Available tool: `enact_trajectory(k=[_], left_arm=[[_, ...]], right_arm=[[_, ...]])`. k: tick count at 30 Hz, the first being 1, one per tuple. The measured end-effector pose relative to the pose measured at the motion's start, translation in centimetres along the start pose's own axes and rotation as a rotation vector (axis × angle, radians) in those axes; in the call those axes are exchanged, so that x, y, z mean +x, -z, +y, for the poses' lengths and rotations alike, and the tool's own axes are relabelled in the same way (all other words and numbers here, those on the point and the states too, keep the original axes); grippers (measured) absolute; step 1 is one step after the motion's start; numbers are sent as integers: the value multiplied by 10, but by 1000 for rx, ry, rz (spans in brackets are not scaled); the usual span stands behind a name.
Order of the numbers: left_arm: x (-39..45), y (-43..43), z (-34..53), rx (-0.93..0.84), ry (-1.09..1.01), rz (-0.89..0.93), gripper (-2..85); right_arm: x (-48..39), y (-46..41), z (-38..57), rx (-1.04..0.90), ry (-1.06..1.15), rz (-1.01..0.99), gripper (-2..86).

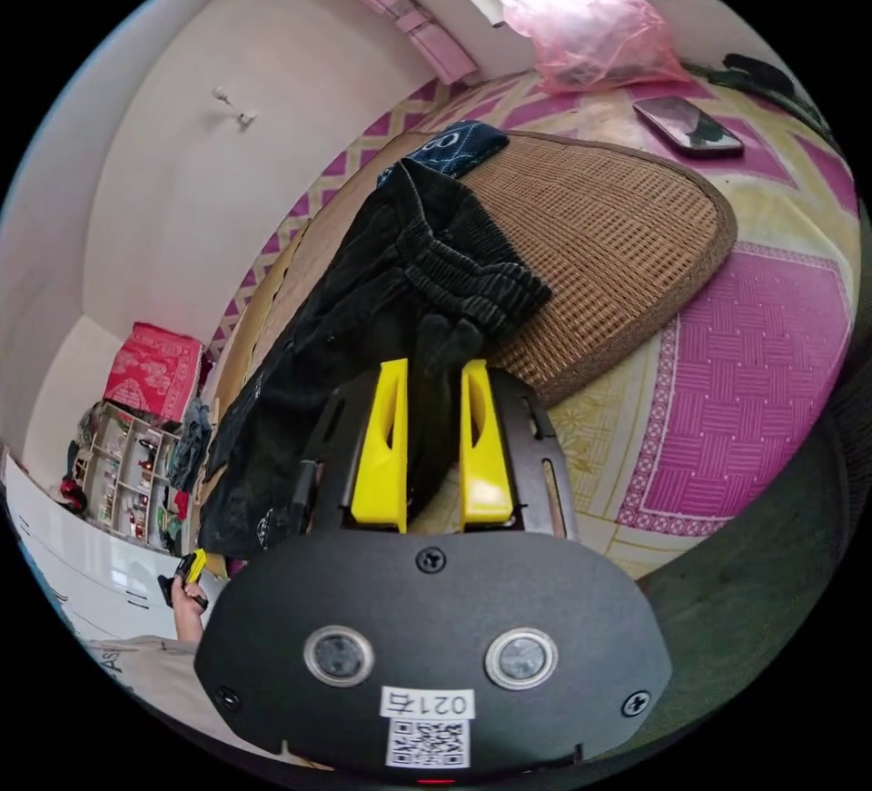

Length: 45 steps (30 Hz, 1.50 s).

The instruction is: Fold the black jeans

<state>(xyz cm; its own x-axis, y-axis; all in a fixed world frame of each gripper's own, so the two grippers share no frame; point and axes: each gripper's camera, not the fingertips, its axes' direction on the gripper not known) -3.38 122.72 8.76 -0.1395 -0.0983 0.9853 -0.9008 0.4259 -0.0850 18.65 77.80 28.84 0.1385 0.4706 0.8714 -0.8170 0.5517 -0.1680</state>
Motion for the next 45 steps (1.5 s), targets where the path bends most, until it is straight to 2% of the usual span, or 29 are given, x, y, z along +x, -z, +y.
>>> enact_trajectory(k=[5,8,13,19,25,29,38,40,42,45], left_arm=[[-16,6,13,19,-9,48,69],[-31,7,21,26,4,66,83],[-51,4,39,36,5,40,71],[-73,1,56,45,14,18,77],[-87,-7,63,-31,43,57,142],[-91,-20,70,-53,25,0,167],[-134,-80,83,-20,76,14,130],[-145,-97,86,-37,71,15,100],[-167,-115,91,-50,71,5,25],[-194,-127,99,-51,84,92,-4]], right_arm=[[-11,-5,9,-38,88,-46,134],[-22,-15,21,-32,133,-4,147],[0,-32,27,-59,49,-13,69],[12,-42,40,-54,48,-1,61],[35,-52,55,-33,18,-18,61],[53,-59,62,-24,0,-45,61],[93,-82,76,-17,-10,-40,58],[106,-89,79,-14,-17,-41,54],[118,-93,80,-10,-25,-52,48],[143,-98,78,-21,-67,-111,29]])
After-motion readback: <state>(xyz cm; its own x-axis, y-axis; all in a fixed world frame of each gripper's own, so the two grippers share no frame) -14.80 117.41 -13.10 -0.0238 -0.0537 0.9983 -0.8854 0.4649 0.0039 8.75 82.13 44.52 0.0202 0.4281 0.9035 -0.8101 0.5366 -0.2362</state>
